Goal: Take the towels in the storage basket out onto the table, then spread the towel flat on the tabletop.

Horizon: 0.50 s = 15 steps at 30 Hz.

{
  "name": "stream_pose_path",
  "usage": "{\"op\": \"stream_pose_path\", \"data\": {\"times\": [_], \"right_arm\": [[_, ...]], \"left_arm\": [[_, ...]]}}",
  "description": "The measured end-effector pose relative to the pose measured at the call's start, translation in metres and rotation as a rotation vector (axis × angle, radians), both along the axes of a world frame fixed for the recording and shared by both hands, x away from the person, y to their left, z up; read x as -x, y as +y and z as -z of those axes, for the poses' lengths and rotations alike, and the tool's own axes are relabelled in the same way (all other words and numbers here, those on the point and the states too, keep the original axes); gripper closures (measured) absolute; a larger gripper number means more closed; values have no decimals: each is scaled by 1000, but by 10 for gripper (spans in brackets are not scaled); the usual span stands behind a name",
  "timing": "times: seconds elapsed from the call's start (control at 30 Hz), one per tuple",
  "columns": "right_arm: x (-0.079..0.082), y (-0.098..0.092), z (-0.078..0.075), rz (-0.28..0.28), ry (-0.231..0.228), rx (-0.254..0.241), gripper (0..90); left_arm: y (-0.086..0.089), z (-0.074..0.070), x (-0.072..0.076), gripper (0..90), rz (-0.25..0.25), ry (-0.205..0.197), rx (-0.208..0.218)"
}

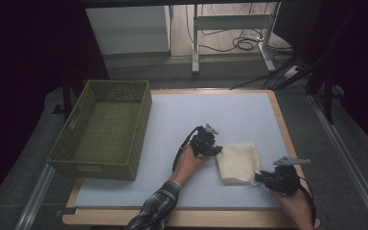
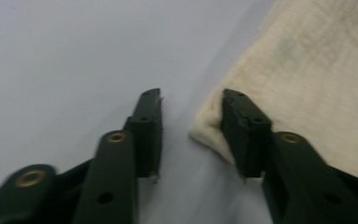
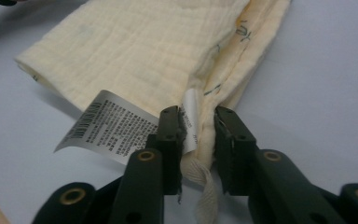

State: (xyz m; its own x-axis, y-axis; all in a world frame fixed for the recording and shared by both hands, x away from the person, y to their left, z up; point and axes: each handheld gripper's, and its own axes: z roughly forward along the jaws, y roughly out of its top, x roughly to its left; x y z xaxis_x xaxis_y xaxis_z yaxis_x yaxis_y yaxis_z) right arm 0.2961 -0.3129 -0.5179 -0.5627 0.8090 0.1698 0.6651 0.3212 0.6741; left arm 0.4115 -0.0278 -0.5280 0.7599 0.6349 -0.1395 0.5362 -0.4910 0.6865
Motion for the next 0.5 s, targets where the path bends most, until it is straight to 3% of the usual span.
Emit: {"op": "stream_pose_path", "data": {"times": [0.07, 0.13, 0.27, 0.5], "right_arm": [[0, 0, 0, -2, 11, -14, 784], [0, 0, 0, 1, 17, -26, 798], [0, -1, -1, 8, 18, -45, 812], [-1, 4, -18, -19, -20, -59, 812]], "left_arm": [[-1, 1, 1, 784, 30, 28, 29], [-1, 1, 2, 832, 35, 26, 33], [1, -2, 3, 854, 45, -3, 38], [8, -13, 5, 853, 45, -49, 45]]}}
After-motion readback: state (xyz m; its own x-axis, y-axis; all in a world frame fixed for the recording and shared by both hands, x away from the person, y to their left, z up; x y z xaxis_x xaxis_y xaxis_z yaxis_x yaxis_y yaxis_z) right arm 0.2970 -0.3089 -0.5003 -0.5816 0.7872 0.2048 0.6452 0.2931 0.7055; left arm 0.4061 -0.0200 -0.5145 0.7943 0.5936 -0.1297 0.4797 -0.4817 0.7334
